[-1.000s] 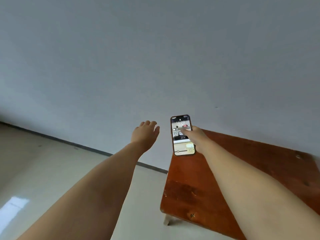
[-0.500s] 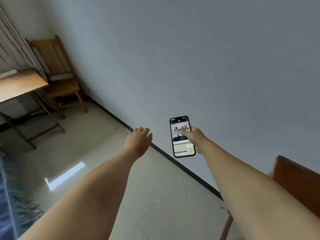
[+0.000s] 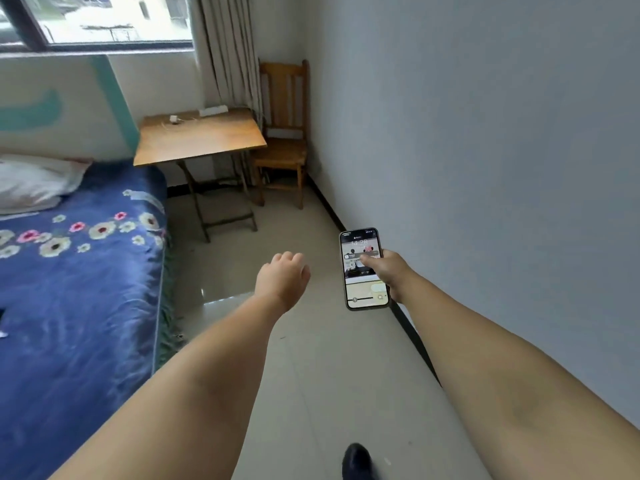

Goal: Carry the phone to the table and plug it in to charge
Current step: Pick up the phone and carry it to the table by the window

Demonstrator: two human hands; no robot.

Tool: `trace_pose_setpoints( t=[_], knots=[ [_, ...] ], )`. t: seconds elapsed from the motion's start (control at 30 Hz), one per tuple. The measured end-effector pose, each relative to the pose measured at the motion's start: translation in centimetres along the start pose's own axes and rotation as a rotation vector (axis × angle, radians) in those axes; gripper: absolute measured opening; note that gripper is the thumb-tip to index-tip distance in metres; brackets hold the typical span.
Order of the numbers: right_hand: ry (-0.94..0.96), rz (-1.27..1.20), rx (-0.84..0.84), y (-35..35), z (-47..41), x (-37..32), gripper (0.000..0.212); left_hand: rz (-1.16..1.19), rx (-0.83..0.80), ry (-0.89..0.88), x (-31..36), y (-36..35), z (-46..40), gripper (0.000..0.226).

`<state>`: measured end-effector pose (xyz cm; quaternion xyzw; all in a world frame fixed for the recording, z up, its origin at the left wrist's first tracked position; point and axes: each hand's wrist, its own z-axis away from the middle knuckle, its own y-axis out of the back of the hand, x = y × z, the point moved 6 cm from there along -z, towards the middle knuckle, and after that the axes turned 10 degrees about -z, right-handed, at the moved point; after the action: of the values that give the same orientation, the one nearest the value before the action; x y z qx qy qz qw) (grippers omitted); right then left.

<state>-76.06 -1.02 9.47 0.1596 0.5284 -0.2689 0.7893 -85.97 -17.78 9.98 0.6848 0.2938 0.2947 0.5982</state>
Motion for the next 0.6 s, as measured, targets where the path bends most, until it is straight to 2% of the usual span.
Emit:
trace_pose_setpoints(
  t=[0.07, 0.33, 0.6],
  knots=[
    [0.002, 0.022, -0.045, -2.7, -4.1, -1.1, 0.021, -0.006, 0.007, 0.039, -2.8, -0.6, -3.2, 0.031],
    [-0.027, 0.088, -0.157, -10.6, -21.4, -7.7, 0.034, -0.013, -0.013, 0.212, -11.7, -2.1, -17.5, 0.033],
    [-0.08, 0.107, -0.304, -22.8, -35.7, -12.8, 0.029, -0.01, -0.034, 0.428, -24.3, -2.4, -27.6, 0.035]
  ],
)
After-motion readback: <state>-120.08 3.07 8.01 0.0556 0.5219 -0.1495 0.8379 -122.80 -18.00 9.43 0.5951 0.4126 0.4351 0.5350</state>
